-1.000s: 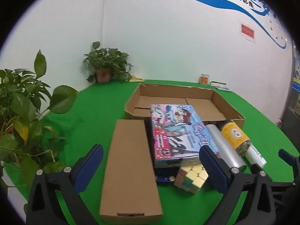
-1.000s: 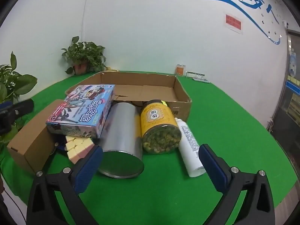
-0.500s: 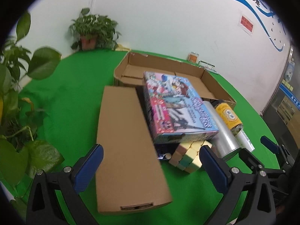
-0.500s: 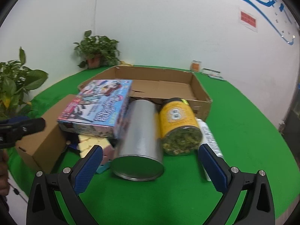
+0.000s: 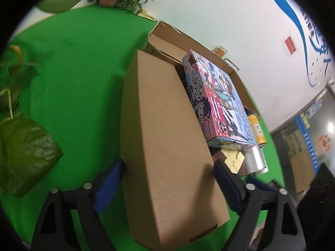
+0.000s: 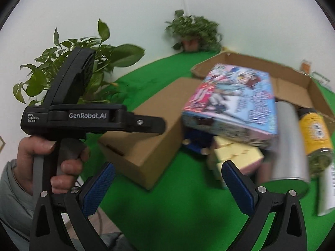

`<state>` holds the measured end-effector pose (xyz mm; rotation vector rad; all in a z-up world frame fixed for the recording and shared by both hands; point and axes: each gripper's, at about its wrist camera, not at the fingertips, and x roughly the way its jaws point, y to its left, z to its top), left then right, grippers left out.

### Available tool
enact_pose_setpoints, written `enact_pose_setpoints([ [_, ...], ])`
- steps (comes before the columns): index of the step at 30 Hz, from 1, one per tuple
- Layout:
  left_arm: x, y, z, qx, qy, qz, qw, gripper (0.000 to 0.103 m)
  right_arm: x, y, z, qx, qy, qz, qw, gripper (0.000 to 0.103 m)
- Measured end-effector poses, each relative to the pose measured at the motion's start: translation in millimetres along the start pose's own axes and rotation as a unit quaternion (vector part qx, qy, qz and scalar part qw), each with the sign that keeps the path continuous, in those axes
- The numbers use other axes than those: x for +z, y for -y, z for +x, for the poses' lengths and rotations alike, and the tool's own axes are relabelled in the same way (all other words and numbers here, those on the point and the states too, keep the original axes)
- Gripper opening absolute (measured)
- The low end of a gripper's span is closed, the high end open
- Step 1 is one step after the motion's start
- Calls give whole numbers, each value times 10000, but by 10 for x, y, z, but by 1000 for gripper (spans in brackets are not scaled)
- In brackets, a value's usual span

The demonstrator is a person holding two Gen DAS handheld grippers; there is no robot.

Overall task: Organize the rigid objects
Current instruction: 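Grasp the long flat cardboard box with both grippers and lift it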

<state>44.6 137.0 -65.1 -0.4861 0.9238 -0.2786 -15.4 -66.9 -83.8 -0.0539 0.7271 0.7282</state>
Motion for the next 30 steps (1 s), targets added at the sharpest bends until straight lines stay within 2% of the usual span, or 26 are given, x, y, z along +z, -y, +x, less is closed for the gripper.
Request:
enact_pose_setpoints([
  [4,-36,-96,-60,-249,-126,-139,9995,75,110,-204,351,381,-353,40,9986,98],
  [8,-95,-215,-69,-539,-370,-346,9973,73,211,-295,549,718,-577,257,9954,97],
  [11,-73,-263,-49,-596,-398,-370,9967,74,321,-344,647,737,-709,333,9942,95],
  [16,-46,-385,62,-654,-578,-546,9947,82,440,-480,799,397,-1003,340,9936,95],
  [18,-55,-424,60,-723,-603,-634,9935,82,448,-514,824,334,-1053,352,9933,95],
  [24,-115,-358,-51,-570,-502,-353,9965,82,482,-522,862,289,-993,427,9937,95],
  [30,-41,-236,-163,-531,-467,-183,9973,82,595,-556,760,200,-816,374,9958,92],
])
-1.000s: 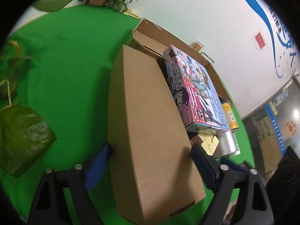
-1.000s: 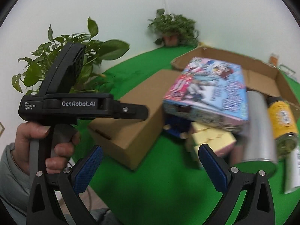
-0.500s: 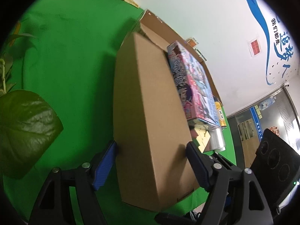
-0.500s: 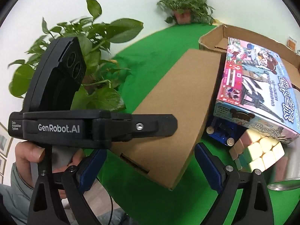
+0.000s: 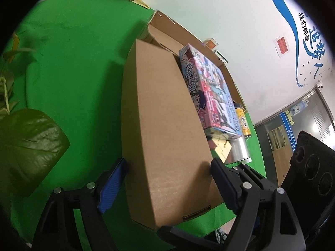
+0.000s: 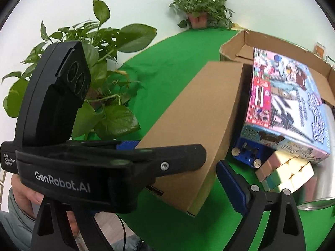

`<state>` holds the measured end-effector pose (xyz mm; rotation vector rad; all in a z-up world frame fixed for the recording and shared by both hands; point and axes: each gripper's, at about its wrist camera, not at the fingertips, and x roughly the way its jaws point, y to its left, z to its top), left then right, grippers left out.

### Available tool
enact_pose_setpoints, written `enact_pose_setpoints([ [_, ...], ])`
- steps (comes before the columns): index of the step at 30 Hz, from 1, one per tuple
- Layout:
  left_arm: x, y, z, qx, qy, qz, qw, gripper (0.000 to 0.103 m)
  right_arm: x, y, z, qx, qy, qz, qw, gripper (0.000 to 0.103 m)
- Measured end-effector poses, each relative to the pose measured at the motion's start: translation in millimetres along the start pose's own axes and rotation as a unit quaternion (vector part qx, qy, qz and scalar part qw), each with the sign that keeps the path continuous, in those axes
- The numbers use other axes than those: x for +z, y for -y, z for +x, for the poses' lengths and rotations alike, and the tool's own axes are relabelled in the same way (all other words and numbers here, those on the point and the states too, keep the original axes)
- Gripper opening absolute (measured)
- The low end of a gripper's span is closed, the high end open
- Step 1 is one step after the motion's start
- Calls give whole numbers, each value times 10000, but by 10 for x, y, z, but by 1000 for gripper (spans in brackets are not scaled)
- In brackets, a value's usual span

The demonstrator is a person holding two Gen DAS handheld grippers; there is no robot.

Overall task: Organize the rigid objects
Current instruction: 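Grasp the long flat cardboard box with both grippers and lift it, then lower the long cardboard box into the open box and release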

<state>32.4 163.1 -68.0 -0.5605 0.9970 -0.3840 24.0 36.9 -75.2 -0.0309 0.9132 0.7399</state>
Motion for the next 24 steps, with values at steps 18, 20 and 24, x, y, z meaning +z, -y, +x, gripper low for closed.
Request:
enact_pose_setpoints([
  [18,780,976,-594,163,910,1241,9880,82,810,-28,-1040,-319,1484,-362,9877,91],
  [20,959,1142,-557,119,909,1455,9851,82,992,69,-1159,-478,1671,-340,9842,91],
  [24,1500,1446,-387,74,821,1847,9793,82,1464,357,-1313,-683,1878,-243,9795,91],
])
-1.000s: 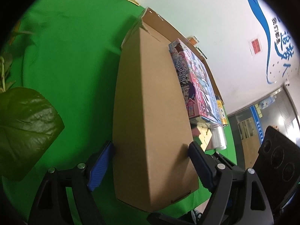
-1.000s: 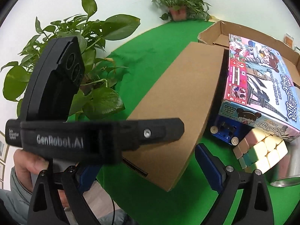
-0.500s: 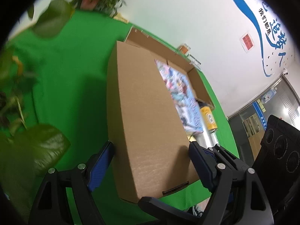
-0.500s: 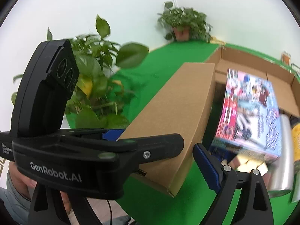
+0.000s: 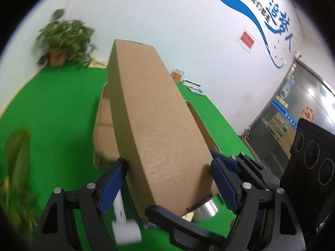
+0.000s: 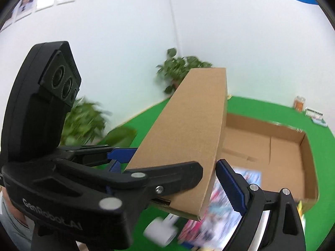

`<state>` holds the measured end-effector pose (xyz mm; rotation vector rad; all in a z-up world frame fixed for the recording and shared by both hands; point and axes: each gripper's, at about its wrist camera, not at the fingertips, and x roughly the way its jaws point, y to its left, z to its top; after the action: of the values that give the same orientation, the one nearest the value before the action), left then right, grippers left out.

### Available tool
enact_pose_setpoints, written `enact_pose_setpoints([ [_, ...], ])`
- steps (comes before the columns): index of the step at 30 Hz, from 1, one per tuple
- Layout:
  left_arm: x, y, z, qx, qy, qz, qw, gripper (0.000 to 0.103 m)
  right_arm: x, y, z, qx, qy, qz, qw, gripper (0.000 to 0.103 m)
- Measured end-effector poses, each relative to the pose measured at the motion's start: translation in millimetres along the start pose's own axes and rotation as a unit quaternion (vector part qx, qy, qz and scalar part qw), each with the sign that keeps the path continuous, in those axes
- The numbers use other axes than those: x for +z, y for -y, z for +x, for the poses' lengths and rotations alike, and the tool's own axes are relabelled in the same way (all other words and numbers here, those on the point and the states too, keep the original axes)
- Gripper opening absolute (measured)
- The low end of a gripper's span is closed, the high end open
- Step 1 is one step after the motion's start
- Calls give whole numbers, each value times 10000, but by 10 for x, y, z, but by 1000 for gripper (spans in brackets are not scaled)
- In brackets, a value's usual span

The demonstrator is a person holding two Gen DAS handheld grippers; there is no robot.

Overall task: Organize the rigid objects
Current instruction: 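Lower the long cardboard box into the open box and release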

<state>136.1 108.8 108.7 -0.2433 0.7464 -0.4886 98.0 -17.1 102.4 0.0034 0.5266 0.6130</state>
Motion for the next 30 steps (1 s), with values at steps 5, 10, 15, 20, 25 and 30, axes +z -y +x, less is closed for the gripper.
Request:
enact_pose_setpoints([
  [5,560,-51,416,-61,-222,159,9996,82,494,406,255,-152,17,143,9998,91],
  [10,952,-360,1022,-85,-660,-96,9977,82,765,893,782,-113,-333,407,9985,91],
  [15,952,-794,1666,-185,-1253,-474,9908,82,680,1175,1390,-34,-919,699,9933,91],
  [20,659,-1117,2121,-201,-1776,-789,9807,81,283,1383,1891,24,-1625,1069,9809,90],
  [25,458,-1260,2198,11,-2004,-841,9761,73,-65,1399,2097,78,-2265,1225,9662,91],
  [30,364,-1448,2151,331,-2031,-905,9744,68,-225,1380,2207,451,-2695,1437,9511,93],
])
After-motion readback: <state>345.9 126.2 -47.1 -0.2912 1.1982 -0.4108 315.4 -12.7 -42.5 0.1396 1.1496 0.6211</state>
